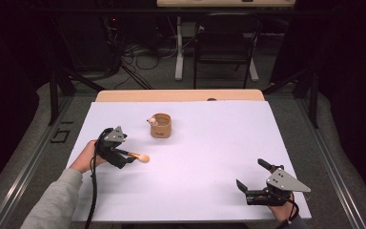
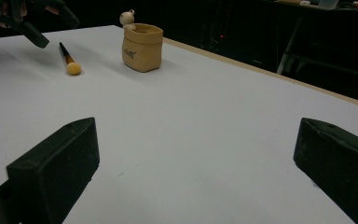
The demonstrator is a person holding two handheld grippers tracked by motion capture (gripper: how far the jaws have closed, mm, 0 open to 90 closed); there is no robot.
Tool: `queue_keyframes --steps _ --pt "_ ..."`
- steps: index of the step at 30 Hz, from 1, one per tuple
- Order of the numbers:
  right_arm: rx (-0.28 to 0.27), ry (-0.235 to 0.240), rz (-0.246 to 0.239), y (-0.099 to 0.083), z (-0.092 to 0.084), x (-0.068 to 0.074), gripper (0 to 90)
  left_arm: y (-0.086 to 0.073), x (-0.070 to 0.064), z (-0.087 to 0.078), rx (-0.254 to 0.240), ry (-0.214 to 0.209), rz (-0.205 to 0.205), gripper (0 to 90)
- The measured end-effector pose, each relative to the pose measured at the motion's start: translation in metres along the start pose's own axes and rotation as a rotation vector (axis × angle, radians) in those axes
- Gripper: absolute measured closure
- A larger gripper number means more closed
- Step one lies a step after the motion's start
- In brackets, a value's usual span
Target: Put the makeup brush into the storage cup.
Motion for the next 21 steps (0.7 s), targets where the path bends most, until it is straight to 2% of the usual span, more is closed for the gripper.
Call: queue_keyframes --steps 4,8,11,16,21 --pt "-0.001 0.001 0.002 0.0 0.0 0.0 0.0 -0.004 0.0 0.004 0.076 -0.019 0.042 3.6" --pt "-0.003 0.003 0.0 0.0 0.0 0.0 0.0 -0.004 0.003 0.005 0.123 -0.027 0.066 5.6" --pt "-0.002 0.004 0.0 0.0 0.001 0.0 0.0 -0.001 0.007 0.002 0.148 -0.018 0.085 7.8" --pt "-0.001 0.005 0.0 0.0 0.001 0.001 0.0 -0.003 0.011 0.005 0.247 -0.024 0.123 11.6" --pt "-0.001 0.007 -0.001 0.0 0.0 0.001 0.0 -0.003 0.014 0.008 0.316 -0.017 0.165 15.3"
Point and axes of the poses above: each handheld gripper's, and its own axes: z roughly forward along the jaws, y roughly out of its top, x roughly to its left, the point moved 9 cm from there along z, roughly forward along the jaws, and after that the axes turned 11 degrees about -y, right-handed, at the moved point
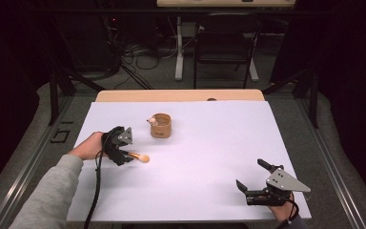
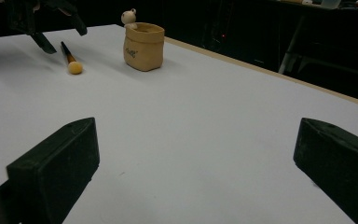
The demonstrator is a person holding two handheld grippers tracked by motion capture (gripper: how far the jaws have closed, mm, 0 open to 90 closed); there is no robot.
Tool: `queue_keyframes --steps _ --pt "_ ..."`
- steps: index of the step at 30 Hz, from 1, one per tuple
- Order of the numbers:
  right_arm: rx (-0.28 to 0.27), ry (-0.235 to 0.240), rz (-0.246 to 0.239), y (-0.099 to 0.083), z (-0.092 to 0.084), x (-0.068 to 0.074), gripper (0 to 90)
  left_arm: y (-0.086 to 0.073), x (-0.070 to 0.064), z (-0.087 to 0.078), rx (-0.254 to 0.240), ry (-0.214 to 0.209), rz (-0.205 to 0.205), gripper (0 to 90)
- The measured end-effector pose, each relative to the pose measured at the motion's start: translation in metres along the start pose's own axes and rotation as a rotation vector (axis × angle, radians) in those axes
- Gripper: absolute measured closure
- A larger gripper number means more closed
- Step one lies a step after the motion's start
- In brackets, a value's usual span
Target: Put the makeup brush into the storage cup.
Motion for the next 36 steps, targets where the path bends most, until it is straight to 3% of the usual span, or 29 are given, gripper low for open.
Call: queue_keyframes --steps 8,21,29,36 --pt "0.002 0.002 0.001 0.0 0.0 0.0 0.0 -0.003 0.004 0.002 0.105 0.0 0.052 24.7" --pt "0.017 -0.001 -0.011 -0.003 0.002 0.001 0.0 -0.004 0.005 0.006 0.226 -0.02 0.14 52.0" --pt "0.018 0.002 -0.014 -0.003 0.001 0.001 0.0 0.002 0.001 0.009 0.293 -0.092 0.188 64.1" --pt "0.016 0.004 -0.015 -0.003 0.001 0.001 0.0 0.0 0.0 0.017 0.359 -0.138 0.218 68.4"
Point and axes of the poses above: each handheld gripper's, and its own axes: z roughly forward along the jaws, y roughly out of its top, x roughly to its left, the point moved 9 cm from there along z, roughly forward along the jaws, and after that the axes turned 11 degrees about -y, right-handed, at the moved point
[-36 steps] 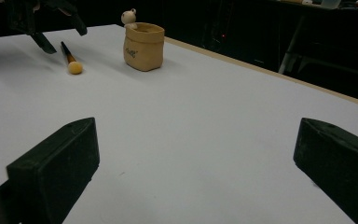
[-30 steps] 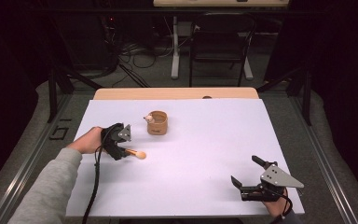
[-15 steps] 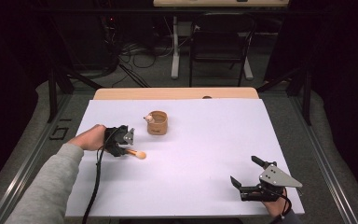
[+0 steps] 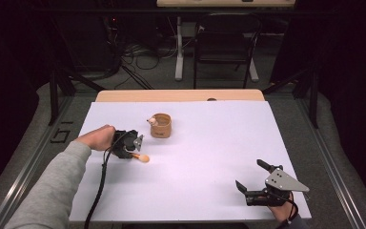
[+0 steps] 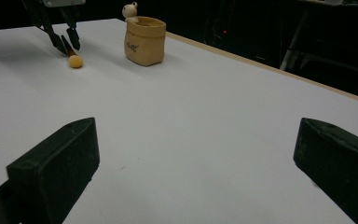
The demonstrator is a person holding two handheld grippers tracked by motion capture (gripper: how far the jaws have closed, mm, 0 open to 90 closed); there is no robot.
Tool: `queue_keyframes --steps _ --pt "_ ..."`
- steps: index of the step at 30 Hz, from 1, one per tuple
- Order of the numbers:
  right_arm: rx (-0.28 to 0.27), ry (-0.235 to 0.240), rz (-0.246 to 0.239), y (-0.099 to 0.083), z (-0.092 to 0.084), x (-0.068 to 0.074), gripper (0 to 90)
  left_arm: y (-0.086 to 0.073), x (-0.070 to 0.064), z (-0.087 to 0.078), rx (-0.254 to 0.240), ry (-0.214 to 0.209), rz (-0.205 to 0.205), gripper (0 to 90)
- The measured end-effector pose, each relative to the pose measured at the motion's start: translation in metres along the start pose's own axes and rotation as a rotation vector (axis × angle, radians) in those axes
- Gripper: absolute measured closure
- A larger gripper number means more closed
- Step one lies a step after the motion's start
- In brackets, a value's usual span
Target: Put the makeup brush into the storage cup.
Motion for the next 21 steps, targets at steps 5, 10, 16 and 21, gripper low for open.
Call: queue_keyframes --steps 5,10,16,21 --pt "0.0 -0.001 0.001 0.0 0.0001 -0.0003 0.0 -0.0007 0.0022 0.0025 0.013 -0.006 0.015 70.7" --pt "0.007 -0.003 -0.001 -0.0007 -0.0003 -0.0011 0.0 -0.001 0.0014 0.0029 0.02 -0.024 0.034 74.8" --pt "0.007 -0.004 -0.002 -0.0006 -0.0004 -0.0011 0.0 -0.0008 0.0001 0.0019 0.028 -0.055 0.029 77.7" --pt "0.006 -0.007 0.004 -0.0007 -0.0003 -0.002 0.0 0.0034 -0.0002 -0.0025 -0.066 -0.025 -0.006 77.9"
Point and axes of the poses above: each handheld gripper's, and its own axes: z roughly forward along the jaws, y roughly out of its top, x roughly to its left, the point moved 9 cm from there along z, roughly forward along the jaws, and after that the axes turned 11 degrees about -y, right-handed, at the moved point
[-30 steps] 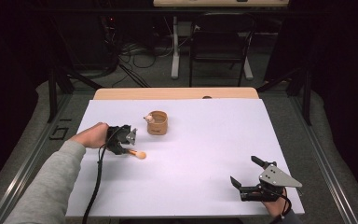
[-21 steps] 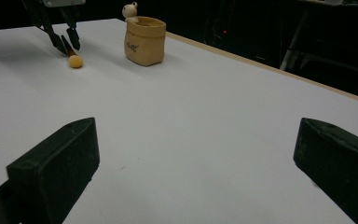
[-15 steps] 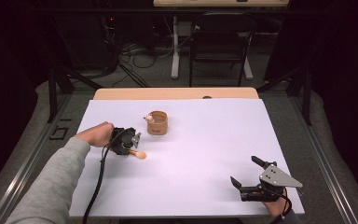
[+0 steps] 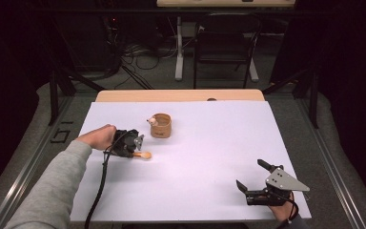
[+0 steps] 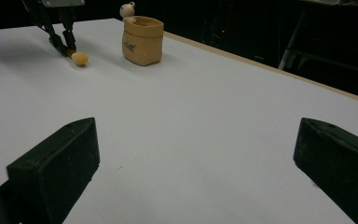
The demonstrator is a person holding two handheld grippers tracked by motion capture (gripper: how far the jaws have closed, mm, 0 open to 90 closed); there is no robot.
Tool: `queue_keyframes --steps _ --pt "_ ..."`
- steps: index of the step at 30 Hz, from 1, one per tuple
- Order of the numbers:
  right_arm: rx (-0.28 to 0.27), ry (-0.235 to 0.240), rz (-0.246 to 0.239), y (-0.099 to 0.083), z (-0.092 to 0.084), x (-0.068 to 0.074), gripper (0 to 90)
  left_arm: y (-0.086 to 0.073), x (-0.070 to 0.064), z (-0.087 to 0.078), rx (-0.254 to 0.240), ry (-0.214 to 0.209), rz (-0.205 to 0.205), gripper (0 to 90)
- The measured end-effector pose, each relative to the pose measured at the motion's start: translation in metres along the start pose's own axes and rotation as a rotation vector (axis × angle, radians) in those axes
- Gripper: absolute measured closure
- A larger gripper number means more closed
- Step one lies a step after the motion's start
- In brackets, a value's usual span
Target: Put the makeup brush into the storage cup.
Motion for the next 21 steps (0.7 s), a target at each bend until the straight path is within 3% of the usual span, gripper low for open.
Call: queue_keyframes --steps 14,21 --pt "0.008 -0.003 -0.005 -0.001 0.0 0.0 0.0 0.01 -0.015 -0.031 -0.179 0.062 -0.029 78.0" --pt "0.003 -0.005 -0.003 0.0 0.001 0.0 0.0 0.016 -0.022 -0.046 -0.264 0.078 -0.064 78.0"
Point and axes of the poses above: each handheld gripper's, and its own axes: z roughly forward along the jaws, y roughly out of its top, x roughly to its left, the point moved 9 cm from there along z, roughly forward along the jaws, and after that the axes turned 11 degrees about -y, right-handed, at the moved point
